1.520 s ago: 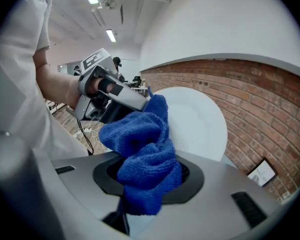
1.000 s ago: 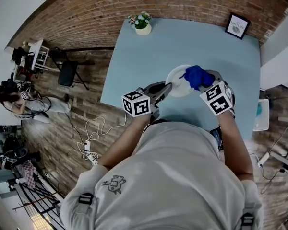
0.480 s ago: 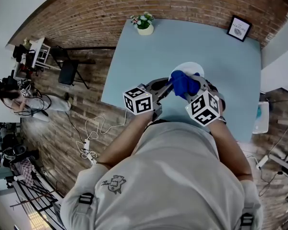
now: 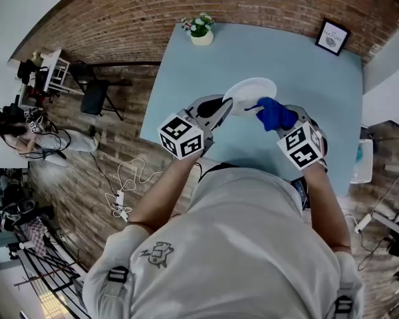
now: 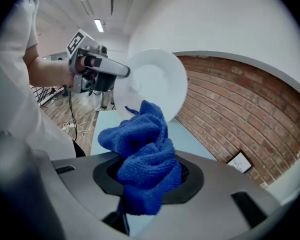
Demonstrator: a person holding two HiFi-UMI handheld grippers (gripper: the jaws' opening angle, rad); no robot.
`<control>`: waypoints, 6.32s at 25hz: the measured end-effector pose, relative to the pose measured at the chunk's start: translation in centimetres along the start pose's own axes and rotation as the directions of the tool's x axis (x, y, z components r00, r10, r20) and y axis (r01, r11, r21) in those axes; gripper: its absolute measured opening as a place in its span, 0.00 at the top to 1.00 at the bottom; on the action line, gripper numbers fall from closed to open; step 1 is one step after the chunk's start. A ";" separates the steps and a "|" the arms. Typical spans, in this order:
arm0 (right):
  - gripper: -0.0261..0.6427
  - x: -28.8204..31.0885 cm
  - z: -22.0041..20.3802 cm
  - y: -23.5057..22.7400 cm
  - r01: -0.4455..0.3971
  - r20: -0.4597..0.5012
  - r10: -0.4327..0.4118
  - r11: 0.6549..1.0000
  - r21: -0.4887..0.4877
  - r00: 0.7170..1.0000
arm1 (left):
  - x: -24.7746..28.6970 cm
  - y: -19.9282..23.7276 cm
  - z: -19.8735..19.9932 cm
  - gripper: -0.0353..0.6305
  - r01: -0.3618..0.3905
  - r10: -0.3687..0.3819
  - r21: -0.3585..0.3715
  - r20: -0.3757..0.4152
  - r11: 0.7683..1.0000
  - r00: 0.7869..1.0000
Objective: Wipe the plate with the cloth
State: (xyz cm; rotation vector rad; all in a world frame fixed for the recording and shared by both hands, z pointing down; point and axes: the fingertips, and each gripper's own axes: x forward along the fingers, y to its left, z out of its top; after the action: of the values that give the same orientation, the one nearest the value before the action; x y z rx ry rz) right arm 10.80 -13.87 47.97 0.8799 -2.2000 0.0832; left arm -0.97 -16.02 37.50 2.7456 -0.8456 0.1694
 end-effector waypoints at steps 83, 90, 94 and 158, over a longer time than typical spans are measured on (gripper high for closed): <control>0.77 -3.9 16.3 -5.1 -0.484 0.088 0.480 0.875 0.026 0.873 | -0.9 -13.1 6.4 0.92 -0.098 -0.084 0.992 0.091 -0.077 0.992; 0.77 -6.7 13.7 -6.0 -0.487 0.150 0.471 0.867 0.101 0.869 | -2.2 -8.6 6.8 0.92 -0.116 0.022 0.992 0.118 -0.046 0.993; 0.77 -9.2 15.5 -2.3 -0.493 0.165 0.487 0.870 -0.007 0.858 | -2.2 -6.8 6.4 0.92 -0.102 0.043 0.994 0.103 -0.029 0.994; 0.77 -2.8 13.6 -5.0 -0.486 0.154 0.472 0.871 0.073 0.868 | 0.1 -10.9 4.3 0.92 -0.043 0.010 0.999 0.043 -0.030 0.999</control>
State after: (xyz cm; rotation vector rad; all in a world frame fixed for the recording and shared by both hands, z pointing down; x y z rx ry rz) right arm 6.79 -20.34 35.35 0.3785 -2.5160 0.3995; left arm 5.41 -8.56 31.06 4.0885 -0.9861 1.3182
